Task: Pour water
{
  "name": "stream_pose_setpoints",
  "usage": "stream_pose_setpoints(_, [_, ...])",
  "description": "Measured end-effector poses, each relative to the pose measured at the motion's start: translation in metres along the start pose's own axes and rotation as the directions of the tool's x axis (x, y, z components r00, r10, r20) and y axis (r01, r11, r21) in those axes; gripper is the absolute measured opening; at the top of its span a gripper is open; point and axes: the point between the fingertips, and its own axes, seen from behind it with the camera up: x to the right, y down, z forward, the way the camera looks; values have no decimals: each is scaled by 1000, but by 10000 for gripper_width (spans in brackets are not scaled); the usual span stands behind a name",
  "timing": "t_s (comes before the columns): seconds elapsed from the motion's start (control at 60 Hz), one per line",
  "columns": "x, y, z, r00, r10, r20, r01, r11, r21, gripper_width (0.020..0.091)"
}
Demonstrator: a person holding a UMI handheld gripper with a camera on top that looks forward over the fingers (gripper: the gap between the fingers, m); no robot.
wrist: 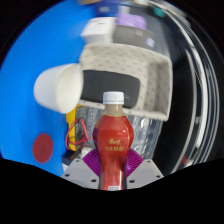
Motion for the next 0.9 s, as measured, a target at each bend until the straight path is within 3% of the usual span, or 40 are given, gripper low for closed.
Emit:
stream_pose_setpoints(0.15, [0,10,-3,830,546,112,-546,837,-33,298])
stream_pose_setpoints(0.317, [4,6,0,365,920,142,-923,377,-71,298])
stream_pose_setpoints(0.433, [-15,13,5,92,981,169,-987,111,-112,297])
stream_pose_setpoints(0.533, [-39,14,7,-38,985,171,-990,-14,-141,298])
stream_pose_setpoints(0.7, [-76,7,11,-85,978,193,-988,-57,-147,306])
stream_pose_setpoints(0.717, [-82,7,12,-84,978,189,-986,-55,-154,355])
stream_pose_setpoints(0.75, [-77,10,13,-100,979,179,-990,-80,-114,309])
stream_pose_setpoints(0.767, [-81,11,12,-104,979,175,-989,-84,-120,337])
stream_pose_setpoints(0.783, [-81,12,11,-108,981,164,-989,-89,-116,312])
stream_pose_setpoints(0.9, [-82,16,12,-147,976,158,-985,-129,-115,309])
